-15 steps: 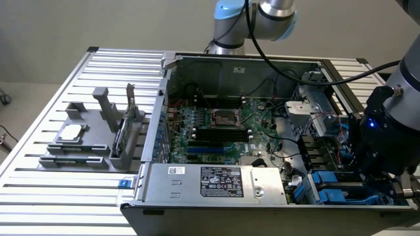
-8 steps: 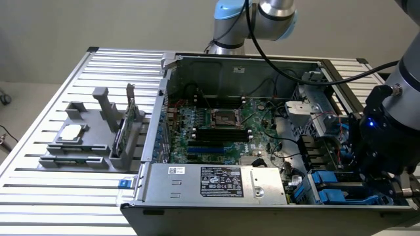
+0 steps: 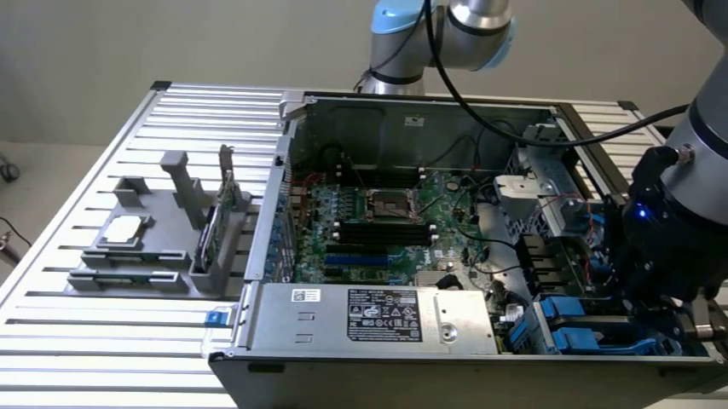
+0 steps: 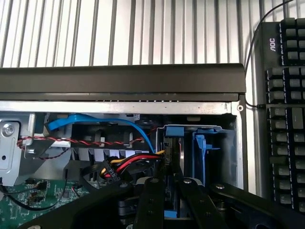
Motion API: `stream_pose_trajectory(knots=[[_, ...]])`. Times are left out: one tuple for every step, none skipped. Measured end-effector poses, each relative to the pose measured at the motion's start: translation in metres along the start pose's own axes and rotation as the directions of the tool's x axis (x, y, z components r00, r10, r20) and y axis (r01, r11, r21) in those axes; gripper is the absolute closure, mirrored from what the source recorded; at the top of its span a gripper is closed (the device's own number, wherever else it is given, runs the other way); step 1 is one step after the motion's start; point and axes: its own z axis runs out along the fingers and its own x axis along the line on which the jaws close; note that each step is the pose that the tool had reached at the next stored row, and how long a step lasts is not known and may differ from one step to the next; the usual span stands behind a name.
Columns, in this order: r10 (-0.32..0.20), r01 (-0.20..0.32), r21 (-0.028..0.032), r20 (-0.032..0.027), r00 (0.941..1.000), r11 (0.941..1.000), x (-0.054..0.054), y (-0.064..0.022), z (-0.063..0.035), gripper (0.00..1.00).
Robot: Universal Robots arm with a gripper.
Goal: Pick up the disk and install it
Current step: 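Insert the first disk wire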
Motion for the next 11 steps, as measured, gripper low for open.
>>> stream_pose_trajectory(knots=[[0.000, 0.000, 0.0000, 0.0001, 1.0000, 1.0000, 0.0004, 0.0000, 0.0001, 0.82], [0.001, -0.001, -0.0002, 0.0002, 1.0000, 1.0000, 0.0009, 0.0000, 0.0001, 0.82], [0.001, -0.001, -0.0004, 0.0004, 1.0000, 1.0000, 0.0015, -0.0001, 0.0002, 0.82], [0.002, -0.002, -0.0006, 0.0004, 1.0000, 1.0000, 0.0020, -0.0001, 0.0002, 0.82], [0.002, -0.002, -0.0009, 0.0005, 1.0000, 1.0000, 0.0021, -0.0001, 0.0003, 0.82], [0.002, -0.002, -0.0013, 0.0007, 1.0000, 1.0000, 0.0020, -0.0001, 0.0003, 0.82], [0.003, -0.003, -0.0018, 0.0008, 1.0000, 1.0000, 0.0021, 0.0000, 0.0003, 0.82], [0.003, -0.003, -0.0023, 0.0007, 1.0000, 1.0000, 0.0021, -0.0001, 0.0004, 0.82], [0.003, -0.003, -0.0029, 0.0008, 1.0000, 1.0000, 0.0021, -0.0001, 0.0004, 0.82], [0.004, -0.004, -0.0034, 0.0010, 1.0000, 1.0000, 0.0021, -0.0001, 0.0004, 0.82], [0.004, -0.004, -0.0040, 0.0011, 1.0000, 1.0000, 0.0021, -0.0001, 0.0004, 0.82]])
